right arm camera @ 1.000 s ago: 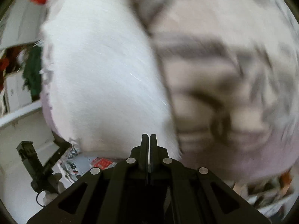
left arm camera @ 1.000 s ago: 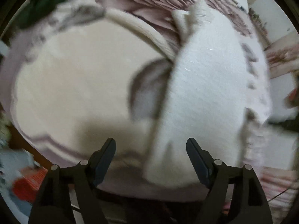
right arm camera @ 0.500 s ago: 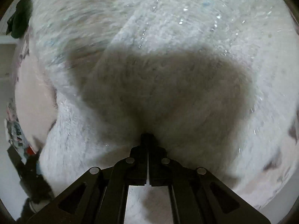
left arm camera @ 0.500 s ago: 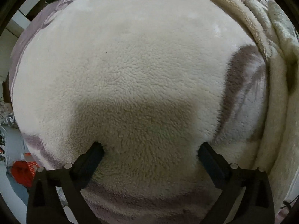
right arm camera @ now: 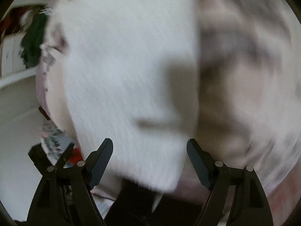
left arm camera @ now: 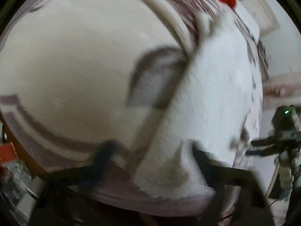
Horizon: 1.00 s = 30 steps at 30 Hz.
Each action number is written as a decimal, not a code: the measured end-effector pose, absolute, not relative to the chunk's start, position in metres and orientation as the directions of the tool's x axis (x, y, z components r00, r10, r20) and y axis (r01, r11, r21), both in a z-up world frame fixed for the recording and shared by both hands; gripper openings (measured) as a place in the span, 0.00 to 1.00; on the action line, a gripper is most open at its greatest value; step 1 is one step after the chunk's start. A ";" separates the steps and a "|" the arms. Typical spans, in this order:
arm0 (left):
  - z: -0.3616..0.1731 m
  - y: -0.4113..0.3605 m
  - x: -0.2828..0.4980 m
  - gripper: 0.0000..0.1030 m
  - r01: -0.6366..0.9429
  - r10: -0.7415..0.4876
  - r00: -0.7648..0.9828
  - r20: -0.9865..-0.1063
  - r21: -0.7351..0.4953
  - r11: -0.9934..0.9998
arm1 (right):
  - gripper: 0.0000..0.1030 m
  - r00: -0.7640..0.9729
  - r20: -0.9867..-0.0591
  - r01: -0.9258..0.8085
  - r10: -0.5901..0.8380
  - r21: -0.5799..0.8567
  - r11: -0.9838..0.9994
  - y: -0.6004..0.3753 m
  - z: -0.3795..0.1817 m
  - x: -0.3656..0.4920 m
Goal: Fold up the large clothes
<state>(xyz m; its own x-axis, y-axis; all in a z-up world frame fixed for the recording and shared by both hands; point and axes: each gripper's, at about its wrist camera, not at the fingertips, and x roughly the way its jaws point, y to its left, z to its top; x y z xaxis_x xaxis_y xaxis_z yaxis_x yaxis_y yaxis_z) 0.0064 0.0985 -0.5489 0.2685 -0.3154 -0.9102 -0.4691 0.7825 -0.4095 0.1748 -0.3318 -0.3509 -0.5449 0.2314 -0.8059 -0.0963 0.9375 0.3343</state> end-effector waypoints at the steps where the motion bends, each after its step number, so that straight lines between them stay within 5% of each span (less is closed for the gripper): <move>1: -0.553 0.094 0.007 0.17 -0.468 -0.327 0.254 -0.910 -0.412 0.782 | 0.80 -0.585 -0.773 -0.046 0.246 0.334 0.941 -0.350 -0.368 0.154; 3: -0.545 0.088 0.004 0.14 -0.471 -0.301 0.277 -0.913 -0.402 0.785 | 0.79 -0.623 -0.721 0.054 0.303 0.347 0.936 -0.352 -0.399 0.106; 4: -0.541 0.087 0.003 0.12 -0.476 -0.301 0.287 -0.909 -0.408 0.779 | 0.65 -0.620 -0.709 0.094 0.337 0.359 0.929 -0.358 -0.409 0.087; 5: -0.535 0.088 0.000 0.12 -0.486 -0.310 0.300 -0.902 -0.424 0.764 | 0.29 -0.610 -0.718 0.093 0.335 0.355 0.930 -0.360 -0.411 0.081; 6: -0.527 0.091 -0.006 0.12 -0.502 -0.324 0.315 -0.892 -0.446 0.741 | 0.17 -0.583 -0.756 0.064 0.297 0.323 0.944 -0.367 -0.408 0.076; 8: -0.514 0.098 -0.015 0.12 -0.519 -0.376 0.354 -0.856 -0.514 0.683 | 0.09 -0.514 -0.791 0.102 0.332 0.328 0.939 -0.384 -0.392 0.071; 11: -0.514 0.088 -0.026 0.12 -0.526 -0.433 0.368 -0.823 -0.568 0.633 | 0.06 -0.462 -0.826 0.110 0.323 0.307 0.945 -0.404 -0.369 0.073; 18: -0.582 0.064 -0.010 0.13 -0.507 -0.353 0.218 -0.910 -0.415 0.756 | 0.06 -0.482 -0.845 0.035 0.232 0.246 0.969 -0.421 -0.370 0.073; 24: -0.539 0.068 0.002 0.20 -0.466 -0.255 0.174 -0.951 -0.307 0.829 | 0.12 -0.568 -0.800 -0.033 0.191 0.254 0.967 -0.391 -0.347 0.119; 27: -0.505 0.080 -0.001 0.47 -0.465 -0.121 0.179 -0.976 -0.192 0.864 | 0.33 -0.500 -0.848 -0.119 0.178 0.271 0.955 -0.374 -0.299 0.165; 28: -0.493 0.082 -0.003 0.67 -0.459 -0.100 0.188 -0.977 -0.177 0.871 | 0.38 -0.467 -0.866 -0.165 0.177 0.282 0.945 -0.364 -0.280 0.184; 30: -0.469 0.091 0.011 0.75 -0.454 -0.047 0.225 -0.973 -0.148 0.879 | 0.43 -0.421 -0.891 -0.256 0.167 0.294 0.921 -0.338 -0.253 0.215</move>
<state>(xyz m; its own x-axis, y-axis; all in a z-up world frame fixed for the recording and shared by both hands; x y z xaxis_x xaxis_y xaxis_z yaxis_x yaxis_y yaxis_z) 0.0111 0.0910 -0.4688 0.2246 -0.0473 -0.9733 -0.4542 0.8786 -0.1475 0.2147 -0.3383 -0.2526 -0.4210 0.1672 -0.8915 -0.2557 0.9211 0.2936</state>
